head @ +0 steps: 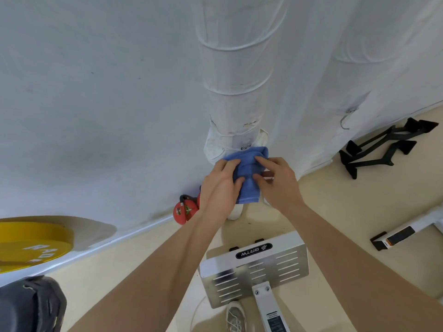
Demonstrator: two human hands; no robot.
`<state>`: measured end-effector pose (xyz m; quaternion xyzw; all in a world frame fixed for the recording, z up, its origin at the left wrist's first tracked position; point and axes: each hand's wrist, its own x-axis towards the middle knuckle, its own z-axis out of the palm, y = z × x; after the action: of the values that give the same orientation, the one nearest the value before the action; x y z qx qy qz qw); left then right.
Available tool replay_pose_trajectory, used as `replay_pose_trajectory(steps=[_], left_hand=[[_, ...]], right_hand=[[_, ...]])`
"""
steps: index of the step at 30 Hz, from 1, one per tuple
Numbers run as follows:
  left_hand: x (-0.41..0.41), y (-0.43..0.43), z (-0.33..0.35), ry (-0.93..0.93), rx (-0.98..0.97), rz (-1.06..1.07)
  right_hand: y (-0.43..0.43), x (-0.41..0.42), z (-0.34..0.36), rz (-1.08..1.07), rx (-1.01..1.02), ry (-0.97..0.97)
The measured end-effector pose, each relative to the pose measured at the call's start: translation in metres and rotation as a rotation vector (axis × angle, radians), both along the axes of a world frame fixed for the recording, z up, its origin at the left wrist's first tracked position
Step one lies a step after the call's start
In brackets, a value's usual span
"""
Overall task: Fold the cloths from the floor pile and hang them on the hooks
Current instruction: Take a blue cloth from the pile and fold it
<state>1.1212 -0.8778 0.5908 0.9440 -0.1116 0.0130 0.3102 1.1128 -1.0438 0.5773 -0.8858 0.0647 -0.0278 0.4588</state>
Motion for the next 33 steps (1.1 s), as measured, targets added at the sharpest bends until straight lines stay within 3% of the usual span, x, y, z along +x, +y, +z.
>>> replay_pose_trajectory(steps=[5, 13, 21, 33], left_hand=[[0.009, -0.012, -0.001, 0.049, -0.105, 0.094], [0.003, -0.005, 0.034, 0.105, 0.175, 0.009], [-0.008, 0.021, 0.077, 0.171, 0.155, -0.037], [-0.081, 0.131, 0.133, 0.318, 0.355, 0.006]], right_hand=[[0.015, 0.008, -0.005, -0.109, -0.124, -0.02], [0.007, 0.004, 0.032, 0.13, -0.356, 0.206], [0.007, 0.001, 0.086, 0.119, -0.48, 0.23], [0.094, -0.069, 0.154, 0.274, -0.64, 0.354]])
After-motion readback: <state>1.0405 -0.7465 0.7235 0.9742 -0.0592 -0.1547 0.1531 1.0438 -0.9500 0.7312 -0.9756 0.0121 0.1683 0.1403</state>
